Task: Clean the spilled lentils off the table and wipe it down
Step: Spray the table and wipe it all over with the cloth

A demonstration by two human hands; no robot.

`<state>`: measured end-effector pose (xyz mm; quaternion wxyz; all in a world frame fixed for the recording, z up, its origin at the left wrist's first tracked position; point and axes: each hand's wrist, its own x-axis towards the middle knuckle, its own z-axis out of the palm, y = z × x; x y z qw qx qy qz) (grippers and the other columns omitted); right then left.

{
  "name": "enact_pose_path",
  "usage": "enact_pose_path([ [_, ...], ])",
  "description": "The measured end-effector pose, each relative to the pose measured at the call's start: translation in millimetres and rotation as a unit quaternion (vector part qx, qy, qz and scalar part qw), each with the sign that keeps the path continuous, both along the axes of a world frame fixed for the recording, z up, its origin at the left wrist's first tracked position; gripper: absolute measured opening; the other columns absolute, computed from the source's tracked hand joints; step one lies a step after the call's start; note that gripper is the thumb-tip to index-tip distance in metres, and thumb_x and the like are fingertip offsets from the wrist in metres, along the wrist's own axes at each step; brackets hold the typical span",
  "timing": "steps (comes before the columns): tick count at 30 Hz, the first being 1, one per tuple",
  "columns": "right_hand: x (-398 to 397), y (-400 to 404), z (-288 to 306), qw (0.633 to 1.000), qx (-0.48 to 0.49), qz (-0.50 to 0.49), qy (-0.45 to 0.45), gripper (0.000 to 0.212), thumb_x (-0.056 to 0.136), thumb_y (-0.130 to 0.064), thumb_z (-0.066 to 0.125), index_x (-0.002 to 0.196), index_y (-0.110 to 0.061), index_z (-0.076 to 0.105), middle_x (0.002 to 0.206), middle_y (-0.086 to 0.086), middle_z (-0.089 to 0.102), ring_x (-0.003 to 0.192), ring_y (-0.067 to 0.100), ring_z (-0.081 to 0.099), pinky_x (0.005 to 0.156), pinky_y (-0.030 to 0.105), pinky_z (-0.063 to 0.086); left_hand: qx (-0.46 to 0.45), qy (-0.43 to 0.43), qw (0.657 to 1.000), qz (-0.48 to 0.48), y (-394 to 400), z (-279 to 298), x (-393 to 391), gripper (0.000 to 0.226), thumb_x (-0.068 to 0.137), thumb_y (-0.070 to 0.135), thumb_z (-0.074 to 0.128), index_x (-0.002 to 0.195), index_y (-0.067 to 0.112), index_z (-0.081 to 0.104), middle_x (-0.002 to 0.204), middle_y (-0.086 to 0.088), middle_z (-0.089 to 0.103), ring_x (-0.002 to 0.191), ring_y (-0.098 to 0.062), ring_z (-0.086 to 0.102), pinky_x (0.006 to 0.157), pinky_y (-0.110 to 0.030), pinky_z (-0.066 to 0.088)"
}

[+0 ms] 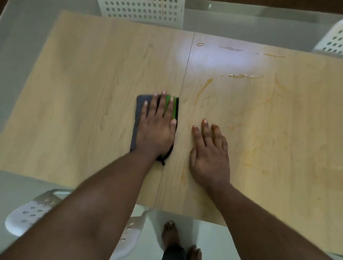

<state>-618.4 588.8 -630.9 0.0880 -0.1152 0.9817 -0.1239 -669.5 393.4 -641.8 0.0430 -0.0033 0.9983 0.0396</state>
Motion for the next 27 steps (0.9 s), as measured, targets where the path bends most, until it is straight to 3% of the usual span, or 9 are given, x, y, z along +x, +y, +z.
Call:
enact_pose_path([
  [5, 0, 1, -6, 1.000, -0.001, 0.000, 0.008, 0.066, 0.107, -0.041, 0.034, 0.169, -0.028, 0.014, 0.177, 0.001, 0.003, 0.163, 0.025, -0.001, 0.131, 0.046, 0.008, -0.030, -0.028, 0.999, 0.024, 10, 1, -21, 0.068, 0.109, 0.048, 0.015, 0.169, 0.023, -0.004, 0.175, -0.013, -0.018, 0.161, -0.037, -0.012, 0.125, -0.069, 0.001],
  [11, 1, 1, -2, 1.000, -0.012, -0.009, 0.006, 0.063, 0.109, -0.040, 0.030, 0.169, -0.025, 0.016, 0.177, -0.001, 0.005, 0.163, 0.022, 0.000, 0.131, 0.044, 0.007, -0.008, -0.014, 1.000, -0.023, 34, 2, 82, 0.070, 0.109, 0.046, 0.020, 0.168, 0.023, -0.009, 0.175, -0.010, -0.019, 0.162, -0.032, -0.016, 0.128, -0.060, 0.005],
  [15, 3, 1, 4, 1.000, -0.019, -0.010, -0.006, 0.061, 0.110, -0.042, 0.029, 0.168, -0.027, 0.018, 0.177, -0.002, 0.007, 0.163, 0.021, 0.002, 0.131, 0.043, 0.010, -0.001, -0.019, 1.000, -0.022, 35, 3, 98, 0.072, 0.109, 0.045, 0.021, 0.168, 0.018, -0.010, 0.175, -0.007, -0.021, 0.161, -0.027, -0.019, 0.129, -0.056, 0.006],
  [20, -38, 3, 17, 1.000, 0.005, 0.003, -0.014, 0.061, 0.102, -0.044, 0.033, 0.158, -0.023, 0.044, 0.169, 0.000, 0.036, 0.147, 0.029, 0.032, 0.115, 0.048, 0.033, -0.006, -0.021, 1.000, -0.018, 29, 2, 64, 0.075, 0.108, 0.044, 0.023, 0.168, 0.011, -0.007, 0.176, -0.007, -0.015, 0.162, -0.025, -0.016, 0.130, -0.054, 0.005],
  [27, -191, 6, 13, 1.000, 0.019, -0.001, 0.001, 0.058, 0.104, -0.044, 0.034, 0.159, -0.024, 0.040, 0.171, 0.004, 0.030, 0.155, 0.032, 0.022, 0.122, 0.052, 0.024, -0.004, -0.014, 1.000, -0.017, 9, -1, -51, 0.073, 0.107, 0.044, 0.020, 0.168, 0.012, -0.004, 0.177, -0.006, -0.009, 0.163, -0.026, -0.010, 0.130, -0.054, 0.006],
])
